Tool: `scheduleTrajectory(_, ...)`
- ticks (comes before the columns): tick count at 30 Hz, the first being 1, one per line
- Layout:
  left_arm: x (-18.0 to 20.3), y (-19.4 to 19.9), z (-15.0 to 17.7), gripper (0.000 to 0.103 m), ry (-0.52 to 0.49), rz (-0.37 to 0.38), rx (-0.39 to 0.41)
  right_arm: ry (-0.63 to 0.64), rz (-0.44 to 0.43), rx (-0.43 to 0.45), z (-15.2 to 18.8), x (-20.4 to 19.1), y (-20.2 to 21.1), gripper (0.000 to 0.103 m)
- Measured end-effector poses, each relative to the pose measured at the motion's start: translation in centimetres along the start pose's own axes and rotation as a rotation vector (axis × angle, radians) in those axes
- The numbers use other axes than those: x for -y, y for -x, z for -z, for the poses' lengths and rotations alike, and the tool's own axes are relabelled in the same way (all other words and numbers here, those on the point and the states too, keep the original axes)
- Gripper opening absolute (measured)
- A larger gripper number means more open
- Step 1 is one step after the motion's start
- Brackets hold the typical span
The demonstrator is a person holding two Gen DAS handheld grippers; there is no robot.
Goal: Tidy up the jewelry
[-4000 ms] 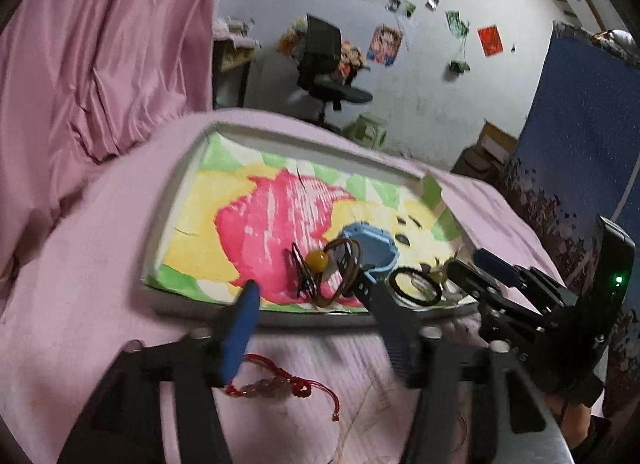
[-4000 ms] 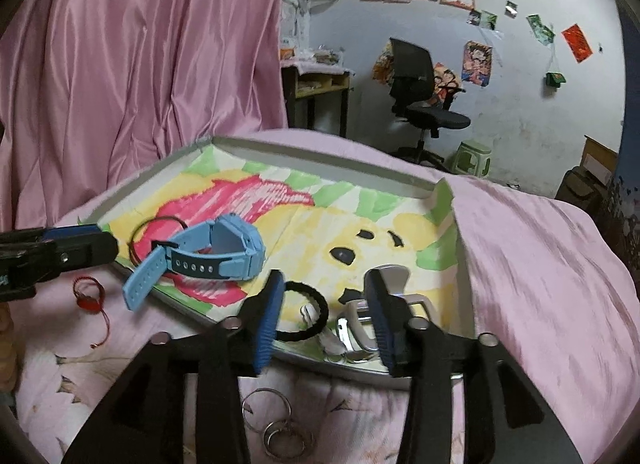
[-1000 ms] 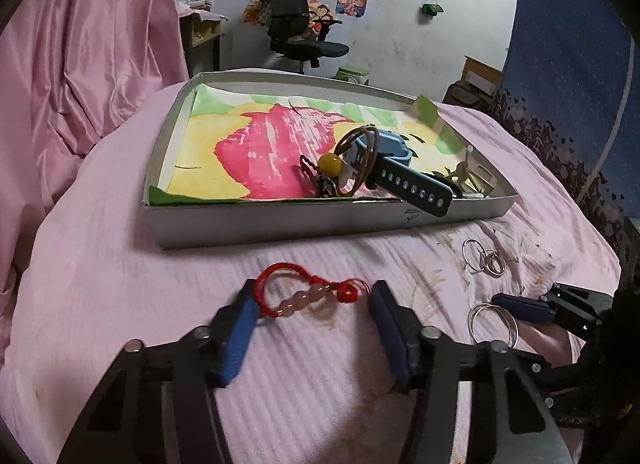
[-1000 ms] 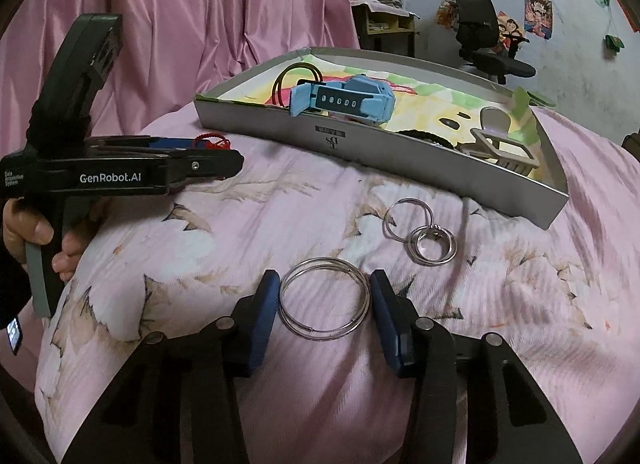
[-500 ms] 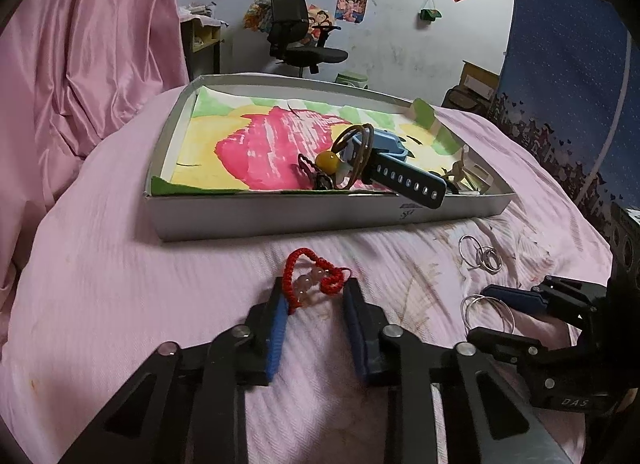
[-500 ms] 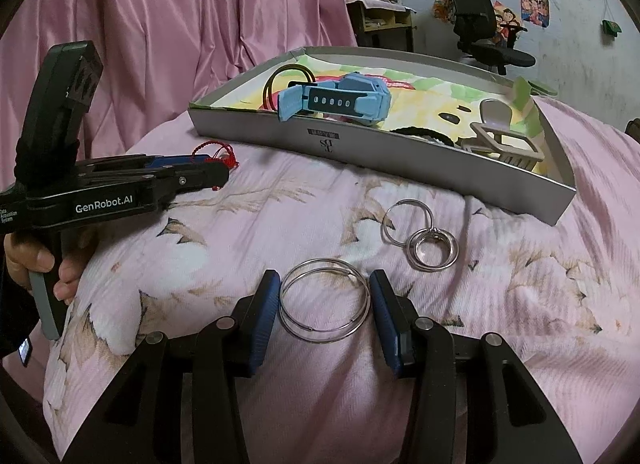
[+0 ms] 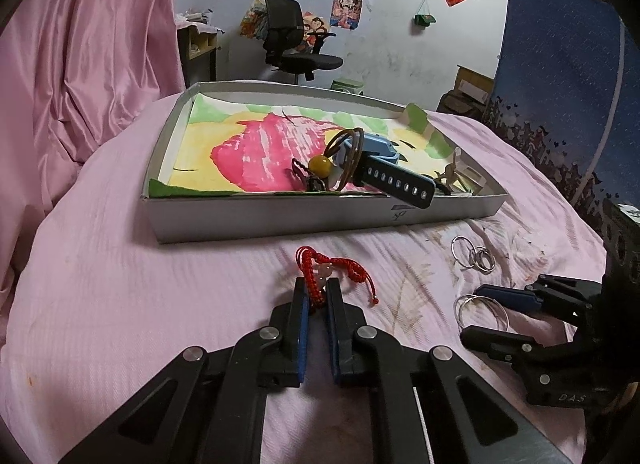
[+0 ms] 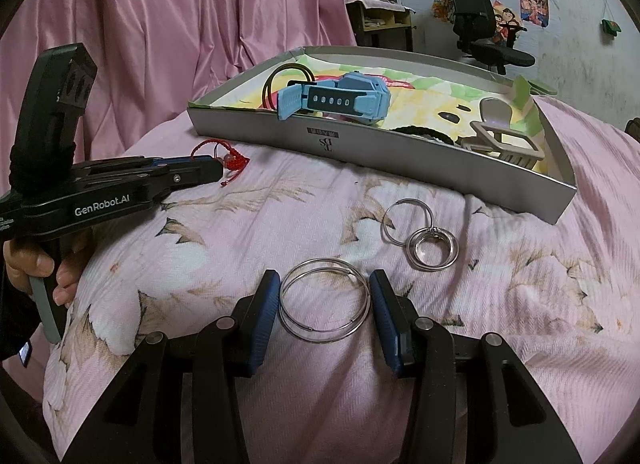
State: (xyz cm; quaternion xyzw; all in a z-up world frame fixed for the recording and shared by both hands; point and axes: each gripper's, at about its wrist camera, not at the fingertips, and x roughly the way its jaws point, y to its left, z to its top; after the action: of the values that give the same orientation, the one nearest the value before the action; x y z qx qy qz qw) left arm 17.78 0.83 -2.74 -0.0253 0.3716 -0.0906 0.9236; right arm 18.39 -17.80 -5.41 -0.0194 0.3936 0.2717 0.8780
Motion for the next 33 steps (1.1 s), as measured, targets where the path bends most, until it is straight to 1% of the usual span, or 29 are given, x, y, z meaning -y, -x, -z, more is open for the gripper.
scheduleTrajectory(5, 0.3, 0.8, 0.4, 0.008, -0.006, 0.012, 0.021, 0.003, 0.0, 0.01, 0.1, 0.0, 0.0, 0.041)
scheduleTrajectory(7, 0.6, 1.5, 0.5, 0.008, -0.013, 0.006, 0.043, 0.01, 0.004, 0.022, 0.1, -0.1, 0.2, 0.041)
scheduleTrajectory(10, 1.0, 2.6, 0.3, 0.008, -0.031, -0.007, 0.084, 0.02, 0.002, 0.048, 0.1, -0.3, 0.8, 0.041)
scheduleTrajectory(13, 1.3, 3.4, -0.1, 0.008, -0.038, -0.005, 0.094, 0.019, -0.008, 0.084, -0.3, -0.4, 1.6, 0.041)
scheduleTrajectory(16, 1.2, 3.8, -0.8, 0.008, -0.004, 0.007, 0.088, 0.015, -0.015, 0.123, -0.9, -0.3, 2.4, 0.041)
scheduleTrajectory(20, 0.8, 4.9, -2.1, 0.008, 0.046, 0.026, 0.125, 0.015, -0.021, 0.168, -1.8, 0.0, 3.1, 0.041)
scheduleTrajectory(24, 0.9, 5.1, -3.8, 0.008, 0.049, 0.001, 0.159, 0.033, -0.014, 0.207, -3.1, 0.0, 3.4, 0.04)
scheduleTrajectory(25, 0.9, 4.9, -4.2, 0.008, 0.05, -0.009, 0.164, 0.038, -0.013, 0.215, -3.5, -0.1, 3.4, 0.015)
scheduleTrajectory(26, 0.9, 4.7, -4.6, 0.008, 0.056, -0.01, 0.166, 0.044, -0.008, 0.221, -4.0, 0.0, 3.5, 0.008)
scheduleTrajectory(30, 0.6, 3.9, -5.5, 0.008, 0.069, -0.005, 0.169, 0.044, -0.003, 0.239, -5.3, 0.7, 3.4, 0.008)
scheduleTrajectory(33, 0.6, 3.2, -5.3, 0.008, 0.073, -0.002, 0.154, 0.011, -0.034, 0.207, -5.5, 1.7, 2.8, 0.008)
